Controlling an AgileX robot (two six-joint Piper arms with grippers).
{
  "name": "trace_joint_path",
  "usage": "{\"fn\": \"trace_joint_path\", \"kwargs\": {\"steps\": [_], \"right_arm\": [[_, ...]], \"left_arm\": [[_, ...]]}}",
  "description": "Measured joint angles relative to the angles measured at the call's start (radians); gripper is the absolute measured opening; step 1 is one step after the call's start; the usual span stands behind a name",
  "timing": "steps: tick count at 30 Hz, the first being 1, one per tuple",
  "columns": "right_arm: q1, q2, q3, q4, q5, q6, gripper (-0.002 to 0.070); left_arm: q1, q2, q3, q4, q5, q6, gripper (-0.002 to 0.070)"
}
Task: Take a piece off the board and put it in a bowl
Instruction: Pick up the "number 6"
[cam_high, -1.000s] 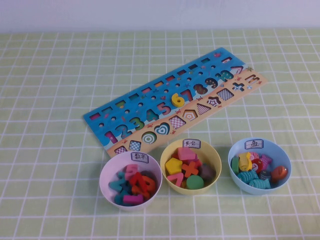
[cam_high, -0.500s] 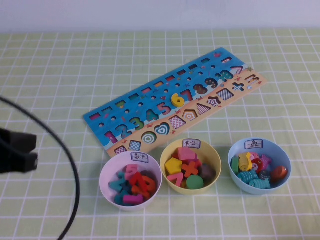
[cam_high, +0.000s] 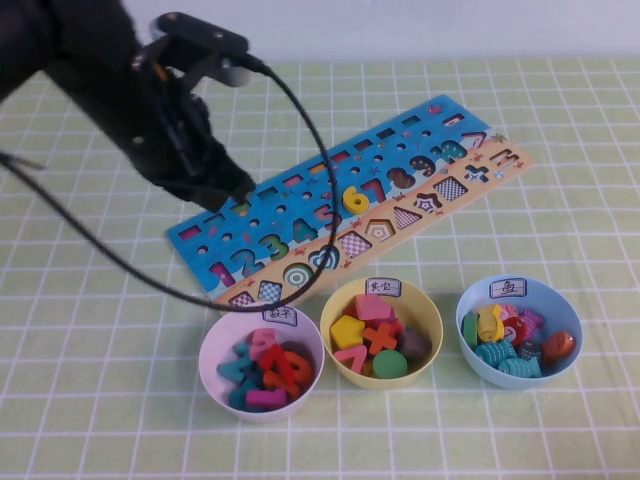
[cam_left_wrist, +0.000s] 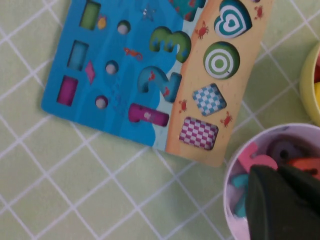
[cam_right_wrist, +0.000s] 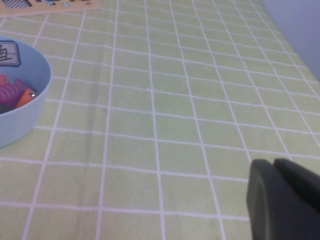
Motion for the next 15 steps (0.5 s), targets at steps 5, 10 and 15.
{"fn": "trace_joint_path", "kwargs": {"steps": [5, 10, 15], "right_arm": [[0.000, 0.000, 0.000, 0.000, 0.000, 0.000, -0.0017], [0.000, 0.000, 0.000, 0.000, 0.000, 0.000, -0.0017], [0.000, 0.000, 0.000, 0.000, 0.000, 0.000, -0.0017]], "left_arm": [[-0.077, 0.209, -0.237, 0.062, 0.032, -0.014, -0.0004], [-0.131, 0.363, -0.423, 0.075, 0.039, -0.016, -0.0004], [-0.143, 0.445, -0.540, 0.091, 0.044, -0.018, 0.0062]]}}
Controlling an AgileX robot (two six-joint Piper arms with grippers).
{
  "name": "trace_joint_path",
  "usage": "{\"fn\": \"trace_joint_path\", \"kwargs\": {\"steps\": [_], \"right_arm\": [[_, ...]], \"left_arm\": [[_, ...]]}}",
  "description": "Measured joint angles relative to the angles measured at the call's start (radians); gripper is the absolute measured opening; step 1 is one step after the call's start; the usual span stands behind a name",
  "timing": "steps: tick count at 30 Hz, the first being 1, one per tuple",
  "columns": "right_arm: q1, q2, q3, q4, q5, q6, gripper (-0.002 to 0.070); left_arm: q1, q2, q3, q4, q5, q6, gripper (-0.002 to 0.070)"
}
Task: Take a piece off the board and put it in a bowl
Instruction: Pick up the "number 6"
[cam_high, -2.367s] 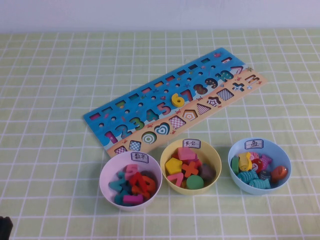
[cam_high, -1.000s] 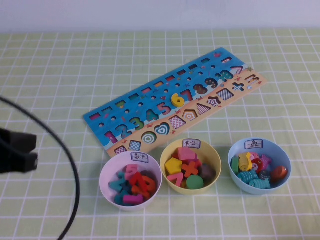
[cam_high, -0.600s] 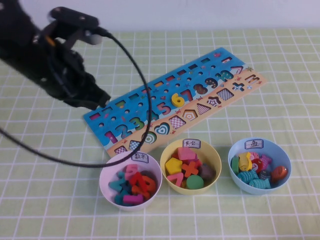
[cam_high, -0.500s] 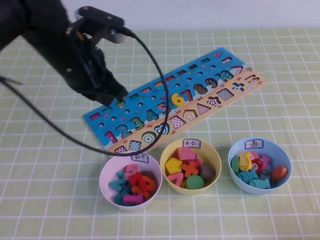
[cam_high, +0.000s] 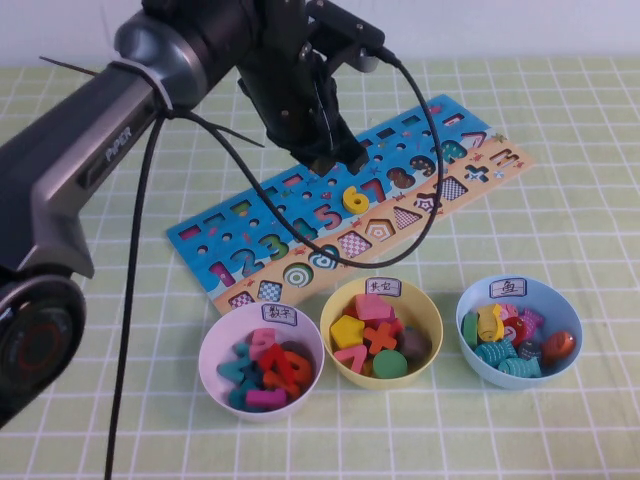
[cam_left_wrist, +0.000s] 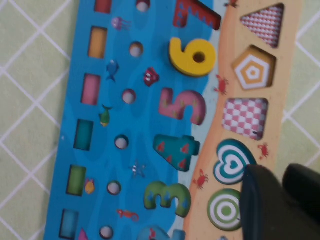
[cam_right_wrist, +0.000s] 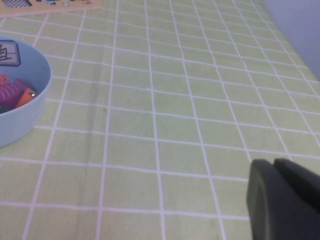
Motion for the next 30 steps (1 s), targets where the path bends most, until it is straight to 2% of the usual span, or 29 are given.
{"fn": "trace_joint_path", "kwargs": {"steps": [2, 5, 6, 7, 9, 15, 30], "right_arm": [[0.000, 0.000, 0.000, 0.000, 0.000, 0.000, -0.0017], [0.000, 0.000, 0.000, 0.000, 0.000, 0.000, -0.0017], [0.000, 0.000, 0.000, 0.000, 0.000, 0.000, -0.0017], [0.000, 0.000, 0.000, 0.000, 0.000, 0.000, -0.0017], [0.000, 0.000, 0.000, 0.000, 0.000, 0.000, -0.0017], [0.000, 0.000, 0.000, 0.000, 0.000, 0.000, -0.0017], [0.000, 0.000, 0.000, 0.000, 0.000, 0.000, -0.0017]], "left_arm": [[0.000, 0.020, -0.015, 0.000, 0.000, 0.000, 0.0138], [0.000, 0.038, -0.022, 0.000, 0.002, 0.000, 0.0293], [0.000, 0.046, -0.022, 0.000, -0.005, -0.002, 0.0379], [0.000, 0.053, -0.022, 0.000, -0.019, -0.004, 0.0431], [0.000, 0.064, -0.022, 0.000, -0.059, -0.004, 0.0488], [0.000, 0.105, -0.025, -0.023, -0.195, 0.000, 0.0531], [0.000, 0.241, -0.025, -0.030, -0.370, 0.006, 0.0536]]}}
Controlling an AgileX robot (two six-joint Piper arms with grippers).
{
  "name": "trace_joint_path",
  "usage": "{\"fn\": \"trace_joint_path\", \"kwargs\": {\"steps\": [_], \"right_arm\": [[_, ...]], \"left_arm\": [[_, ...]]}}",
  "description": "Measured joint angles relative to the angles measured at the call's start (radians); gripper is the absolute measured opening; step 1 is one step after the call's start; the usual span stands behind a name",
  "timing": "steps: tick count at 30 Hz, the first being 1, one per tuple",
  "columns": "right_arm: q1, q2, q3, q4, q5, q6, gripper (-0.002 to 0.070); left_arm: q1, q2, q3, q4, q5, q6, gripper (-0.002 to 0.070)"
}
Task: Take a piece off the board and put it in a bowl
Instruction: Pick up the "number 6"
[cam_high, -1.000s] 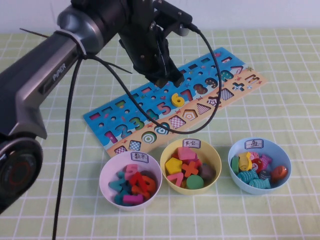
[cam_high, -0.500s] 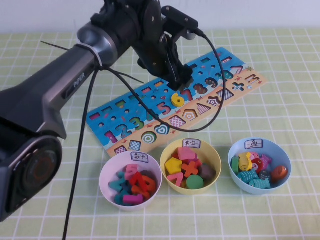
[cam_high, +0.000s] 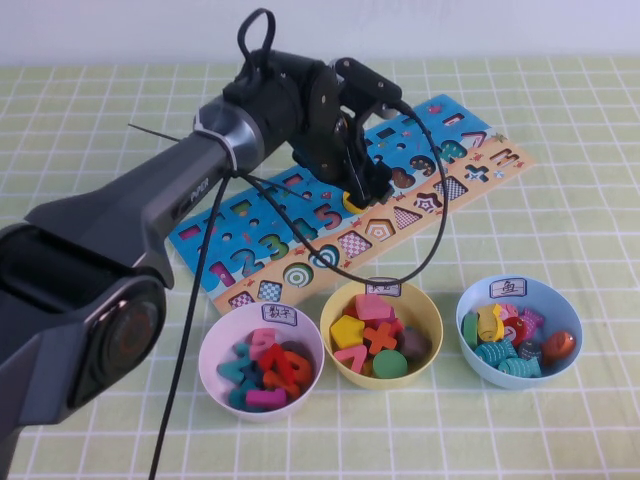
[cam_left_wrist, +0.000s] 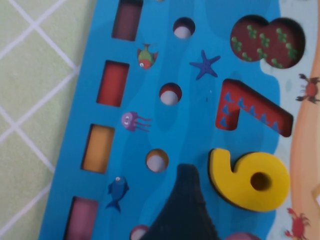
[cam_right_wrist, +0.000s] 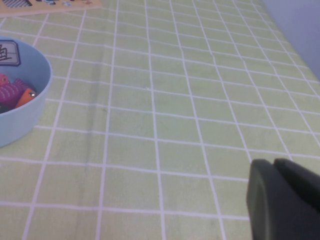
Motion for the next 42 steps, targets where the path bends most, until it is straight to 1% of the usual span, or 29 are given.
{"fn": "trace_joint_path", "kwargs": {"steps": [11, 13, 15, 19, 22, 23, 28, 29, 31, 34, 42], "right_arm": [[0.000, 0.000, 0.000, 0.000, 0.000, 0.000, -0.0017], [0.000, 0.000, 0.000, 0.000, 0.000, 0.000, -0.0017], [0.000, 0.000, 0.000, 0.000, 0.000, 0.000, -0.0017], [0.000, 0.000, 0.000, 0.000, 0.000, 0.000, -0.0017], [0.000, 0.000, 0.000, 0.000, 0.000, 0.000, -0.0017], [0.000, 0.000, 0.000, 0.000, 0.000, 0.000, -0.0017], [0.000, 0.000, 0.000, 0.000, 0.000, 0.000, -0.0017], [0.000, 0.000, 0.000, 0.000, 0.000, 0.000, -0.0017], [0.000, 0.000, 0.000, 0.000, 0.000, 0.000, -0.0017], [0.000, 0.000, 0.000, 0.000, 0.000, 0.000, -0.0017], [0.000, 0.000, 0.000, 0.000, 0.000, 0.000, -0.0017]], "left_arm": [[0.000, 0.059, 0.000, -0.003, -0.034, 0.000, 0.0535], [0.000, 0.059, 0.000, -0.005, -0.036, 0.000, 0.0524], [0.000, 0.059, 0.000, -0.007, -0.036, 0.000, 0.0492], [0.000, 0.059, 0.000, -0.013, -0.037, -0.002, 0.0400], [0.000, 0.060, -0.003, -0.006, -0.043, 0.000, 0.0307], [0.000, 0.060, -0.003, -0.006, -0.043, 0.000, 0.0288], [0.000, 0.060, -0.005, 0.003, -0.040, -0.004, 0.0281], [0.000, 0.057, -0.005, 0.004, -0.038, -0.006, 0.0265], [0.000, 0.049, -0.005, 0.007, -0.035, -0.008, 0.0211], [0.000, 0.042, -0.005, 0.011, -0.029, -0.010, 0.0179], [0.000, 0.012, -0.005, 0.042, -0.008, -0.034, 0.0164]]}}
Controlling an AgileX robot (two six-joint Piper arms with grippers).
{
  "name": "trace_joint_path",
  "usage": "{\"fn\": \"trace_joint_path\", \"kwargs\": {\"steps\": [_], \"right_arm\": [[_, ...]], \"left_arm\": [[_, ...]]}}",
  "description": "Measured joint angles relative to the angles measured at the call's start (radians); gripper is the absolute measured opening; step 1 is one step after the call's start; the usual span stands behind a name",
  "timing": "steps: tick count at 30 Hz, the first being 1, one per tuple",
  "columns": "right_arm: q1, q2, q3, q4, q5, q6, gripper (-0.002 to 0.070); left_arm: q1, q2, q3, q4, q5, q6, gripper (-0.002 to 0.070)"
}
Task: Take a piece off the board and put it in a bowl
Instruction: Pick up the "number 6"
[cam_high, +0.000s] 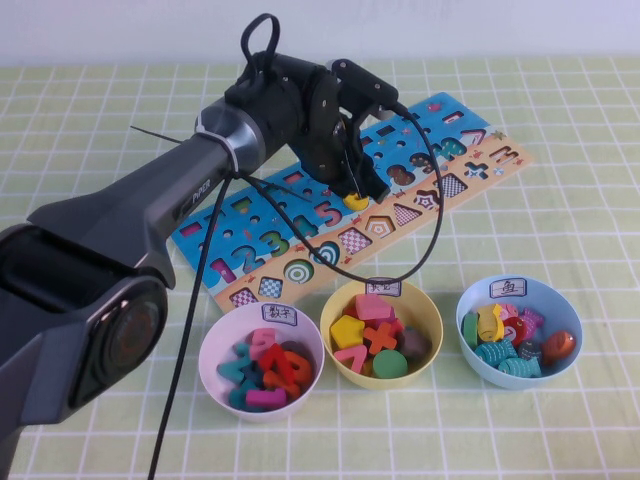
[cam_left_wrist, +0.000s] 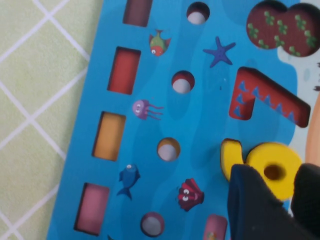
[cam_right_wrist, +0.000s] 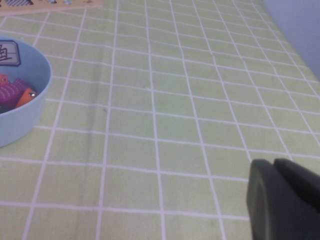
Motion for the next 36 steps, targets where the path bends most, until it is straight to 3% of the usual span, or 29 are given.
{"fn": "trace_joint_path", "kwargs": {"steps": [11, 12, 16, 20, 28, 36], "right_arm": [[0.000, 0.000, 0.000, 0.000, 0.000, 0.000, -0.0017], [0.000, 0.000, 0.000, 0.000, 0.000, 0.000, -0.0017], [0.000, 0.000, 0.000, 0.000, 0.000, 0.000, -0.0017], [0.000, 0.000, 0.000, 0.000, 0.000, 0.000, -0.0017], [0.000, 0.000, 0.000, 0.000, 0.000, 0.000, -0.0017], [0.000, 0.000, 0.000, 0.000, 0.000, 0.000, -0.0017]], "left_arm": [[-0.001, -0.009, 0.000, 0.005, 0.006, -0.007, 0.0190], [-0.001, -0.009, 0.000, 0.005, 0.006, -0.009, 0.0211], [-0.001, -0.009, 0.000, 0.003, 0.006, -0.054, 0.0407], [-0.001, -0.006, 0.000, 0.002, -0.027, -0.093, 0.0510], [-0.001, 0.031, 0.000, -0.006, -0.068, -0.098, 0.0526], [-0.001, 0.057, 0.000, -0.030, -0.090, -0.098, 0.0459]]}}
